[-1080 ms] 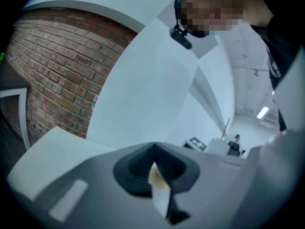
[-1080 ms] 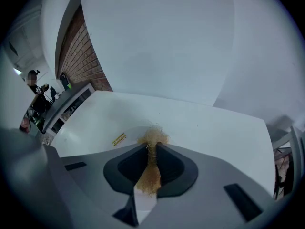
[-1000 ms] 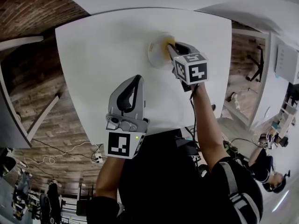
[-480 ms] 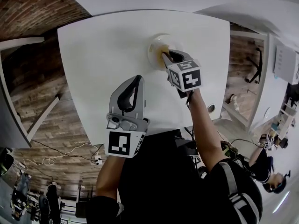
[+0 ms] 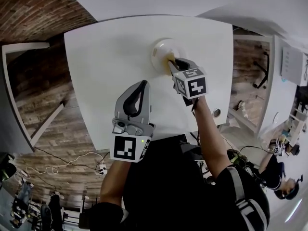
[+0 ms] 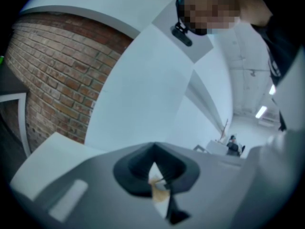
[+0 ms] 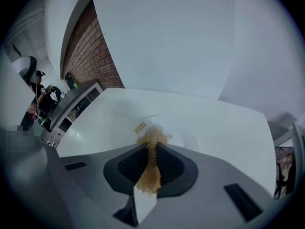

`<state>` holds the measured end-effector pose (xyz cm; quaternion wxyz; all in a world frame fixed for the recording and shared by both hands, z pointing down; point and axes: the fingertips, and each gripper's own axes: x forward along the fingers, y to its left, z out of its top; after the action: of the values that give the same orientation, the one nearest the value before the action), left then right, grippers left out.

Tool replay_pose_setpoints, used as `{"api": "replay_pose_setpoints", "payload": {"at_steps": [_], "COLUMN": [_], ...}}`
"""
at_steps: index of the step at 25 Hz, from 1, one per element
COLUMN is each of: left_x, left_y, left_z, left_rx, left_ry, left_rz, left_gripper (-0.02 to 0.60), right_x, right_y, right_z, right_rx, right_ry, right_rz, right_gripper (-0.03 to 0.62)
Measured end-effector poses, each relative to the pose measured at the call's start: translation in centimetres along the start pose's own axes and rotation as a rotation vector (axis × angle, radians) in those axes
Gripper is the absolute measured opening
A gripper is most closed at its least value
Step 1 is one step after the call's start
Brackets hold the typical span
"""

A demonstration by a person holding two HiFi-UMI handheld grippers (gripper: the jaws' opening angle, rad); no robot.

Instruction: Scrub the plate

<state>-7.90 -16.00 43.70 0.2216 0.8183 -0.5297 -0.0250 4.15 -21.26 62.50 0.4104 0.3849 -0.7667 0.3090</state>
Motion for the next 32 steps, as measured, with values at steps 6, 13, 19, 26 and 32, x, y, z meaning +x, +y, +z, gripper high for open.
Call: {"api": "replay_pose_setpoints", "payload": {"at_steps": [6,13,19,26,32], "left_x": [-0.8,-1.3,-2.1,-2.8,-3.3], "left_y": [-1.3,-2.1,-3.7,-4.7,-5.6], "left_z": [1.4,3.5,5.3,6.8,7.6], "left_rx": [0.016,0.047,0.081,0.124,0.147], "left_ry": [-0.019,-0.051,-0.066,-0.076,-0.084], "left_rz": [-0.007,-0.016,-0.025,-0.020,-0.009], "left_gripper": [0.003,0.003,0.003,0.003,0.003], "right_x": [-2.2,-5.6,-9.7,-14.4,-18.8], "right_y": [0.3,0.2,0.6,1.5,2.3], "right_z": [0.8,3.0,4.1,5.5,6.9], "right_rx": [0.006,0.032,0.069,0.094,0.087], "right_ry": [-0.044,-0.149,-0.254,-0.386,-0.521], "right_rz": [-0.009,-0.041,-0.061,-0.065,-0.073], "right_gripper": [0.051,0.050,0.051,0.050,0.051]}}
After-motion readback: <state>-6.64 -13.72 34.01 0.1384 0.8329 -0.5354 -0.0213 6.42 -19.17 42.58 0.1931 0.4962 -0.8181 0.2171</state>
